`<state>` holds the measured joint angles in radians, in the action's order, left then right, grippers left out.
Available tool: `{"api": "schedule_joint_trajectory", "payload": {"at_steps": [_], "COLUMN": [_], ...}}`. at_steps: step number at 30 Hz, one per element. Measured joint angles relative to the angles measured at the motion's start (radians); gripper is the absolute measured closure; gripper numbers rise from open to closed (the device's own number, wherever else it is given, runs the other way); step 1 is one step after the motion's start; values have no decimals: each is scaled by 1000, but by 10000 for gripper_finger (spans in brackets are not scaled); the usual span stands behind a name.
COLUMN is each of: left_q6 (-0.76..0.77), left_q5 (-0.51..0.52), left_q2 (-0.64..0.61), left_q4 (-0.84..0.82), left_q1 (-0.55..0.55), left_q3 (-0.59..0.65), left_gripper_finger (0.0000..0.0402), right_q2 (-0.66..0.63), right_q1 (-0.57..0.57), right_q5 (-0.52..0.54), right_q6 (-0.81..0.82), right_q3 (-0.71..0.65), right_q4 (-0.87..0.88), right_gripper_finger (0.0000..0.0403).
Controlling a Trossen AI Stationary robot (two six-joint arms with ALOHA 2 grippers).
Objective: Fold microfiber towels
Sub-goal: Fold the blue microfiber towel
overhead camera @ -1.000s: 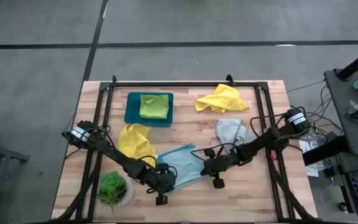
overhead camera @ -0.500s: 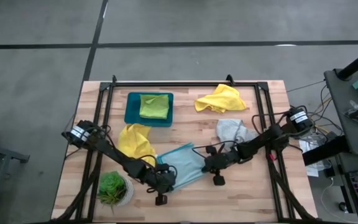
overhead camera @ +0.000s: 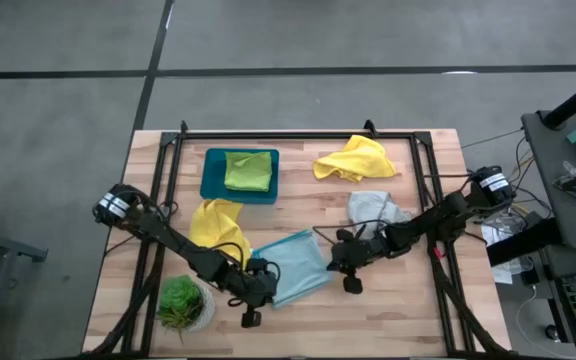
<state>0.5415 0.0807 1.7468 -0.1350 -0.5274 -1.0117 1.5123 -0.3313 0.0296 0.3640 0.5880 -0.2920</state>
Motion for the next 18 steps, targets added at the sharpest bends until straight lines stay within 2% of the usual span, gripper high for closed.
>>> {"api": "schedule_joint_trajectory", "payload": {"at_steps": [7,18], "left_q6": [2,2], "left_q5": [69,132], "left_q2": [-10,42], "left_q4": [-161,-191], "left_q1": [9,23], "left_q3": [6,9], "left_gripper_finger": [401,401], "right_q2": [-20,-21], "right_q1": [64,121], "right_q5": [-6,-11], "right_q6": [150,285], "right_q3": [35,116], "right_q4": [67,211], "right_gripper_finger": [368,245]}}
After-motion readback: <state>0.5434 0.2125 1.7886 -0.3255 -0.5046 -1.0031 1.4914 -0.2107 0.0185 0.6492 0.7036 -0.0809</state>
